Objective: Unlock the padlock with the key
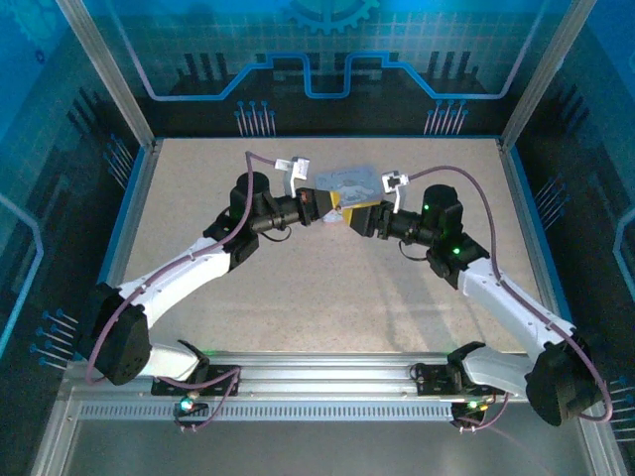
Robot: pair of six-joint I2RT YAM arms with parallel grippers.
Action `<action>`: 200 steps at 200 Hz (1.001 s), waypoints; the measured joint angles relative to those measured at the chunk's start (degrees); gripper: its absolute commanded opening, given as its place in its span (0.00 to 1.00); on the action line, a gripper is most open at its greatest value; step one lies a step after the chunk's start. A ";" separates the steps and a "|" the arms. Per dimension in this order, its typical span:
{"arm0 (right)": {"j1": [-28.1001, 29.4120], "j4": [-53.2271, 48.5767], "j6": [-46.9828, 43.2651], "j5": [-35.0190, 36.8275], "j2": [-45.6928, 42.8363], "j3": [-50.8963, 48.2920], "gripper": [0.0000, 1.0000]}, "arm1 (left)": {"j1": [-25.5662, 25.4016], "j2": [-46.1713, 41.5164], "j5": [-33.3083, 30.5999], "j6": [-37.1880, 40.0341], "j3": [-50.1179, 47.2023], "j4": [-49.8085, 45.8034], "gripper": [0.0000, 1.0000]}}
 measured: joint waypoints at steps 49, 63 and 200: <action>1.25 1.70 0.68 -1.95 3.69 1.03 0.52 | 0.00 0.00 0.44 -0.09 0.02 0.04 0.00; 1.51 1.84 0.79 -2.05 4.26 1.46 0.48 | 0.00 0.00 0.44 -0.20 0.02 0.04 0.00; 1.88 0.98 0.90 -1.81 4.74 3.41 0.22 | 0.00 0.00 0.42 -1.33 0.02 1.51 0.00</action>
